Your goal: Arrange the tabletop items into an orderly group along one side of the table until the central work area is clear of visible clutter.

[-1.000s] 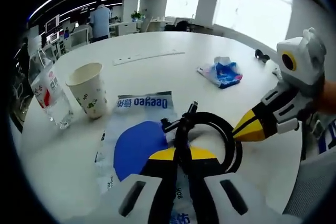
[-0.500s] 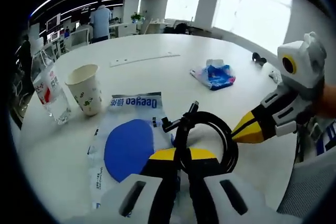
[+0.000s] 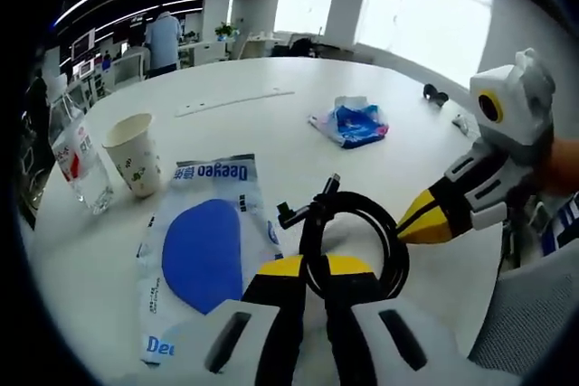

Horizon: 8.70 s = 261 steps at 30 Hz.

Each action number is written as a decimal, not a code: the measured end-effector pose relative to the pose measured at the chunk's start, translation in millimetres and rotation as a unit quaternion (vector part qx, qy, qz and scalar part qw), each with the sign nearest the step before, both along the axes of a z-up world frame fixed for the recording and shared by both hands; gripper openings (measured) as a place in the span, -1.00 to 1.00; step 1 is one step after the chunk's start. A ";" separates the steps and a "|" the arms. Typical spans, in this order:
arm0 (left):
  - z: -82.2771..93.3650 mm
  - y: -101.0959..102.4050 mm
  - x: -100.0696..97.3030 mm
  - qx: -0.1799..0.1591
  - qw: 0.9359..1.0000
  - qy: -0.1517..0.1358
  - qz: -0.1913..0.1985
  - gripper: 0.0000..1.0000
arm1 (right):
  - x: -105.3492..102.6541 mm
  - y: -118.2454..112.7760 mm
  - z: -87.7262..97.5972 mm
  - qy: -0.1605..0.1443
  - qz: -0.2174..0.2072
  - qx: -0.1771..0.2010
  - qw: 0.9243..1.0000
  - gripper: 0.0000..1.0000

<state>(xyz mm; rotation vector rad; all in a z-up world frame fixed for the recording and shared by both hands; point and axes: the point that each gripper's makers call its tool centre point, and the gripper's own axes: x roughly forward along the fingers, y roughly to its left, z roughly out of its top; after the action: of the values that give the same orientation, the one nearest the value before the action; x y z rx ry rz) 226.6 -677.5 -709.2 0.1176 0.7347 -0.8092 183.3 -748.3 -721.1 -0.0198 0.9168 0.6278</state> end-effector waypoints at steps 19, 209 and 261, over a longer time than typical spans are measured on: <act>-5.9 -6.9 -28.0 0.011 1.000 0.016 -0.023 -0.91 | -30.0 -4.7 -4.8 0.020 0.011 0.002 1.000 -1.00; -27.7 167.6 -3.6 0.099 0.976 0.000 0.194 -0.72 | 81.5 51.6 -8.5 -0.053 0.084 -0.011 0.995 -0.79; 15.8 119.4 17.8 0.053 0.996 -0.040 0.066 -1.00 | 50.9 15.6 54.3 -0.119 0.002 -0.047 0.992 -1.00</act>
<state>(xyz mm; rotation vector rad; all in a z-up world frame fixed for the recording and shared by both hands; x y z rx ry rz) 244.4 -558.0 -693.4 0.1948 0.7025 -0.6367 234.2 -732.7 -666.7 -0.1784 0.7150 0.5726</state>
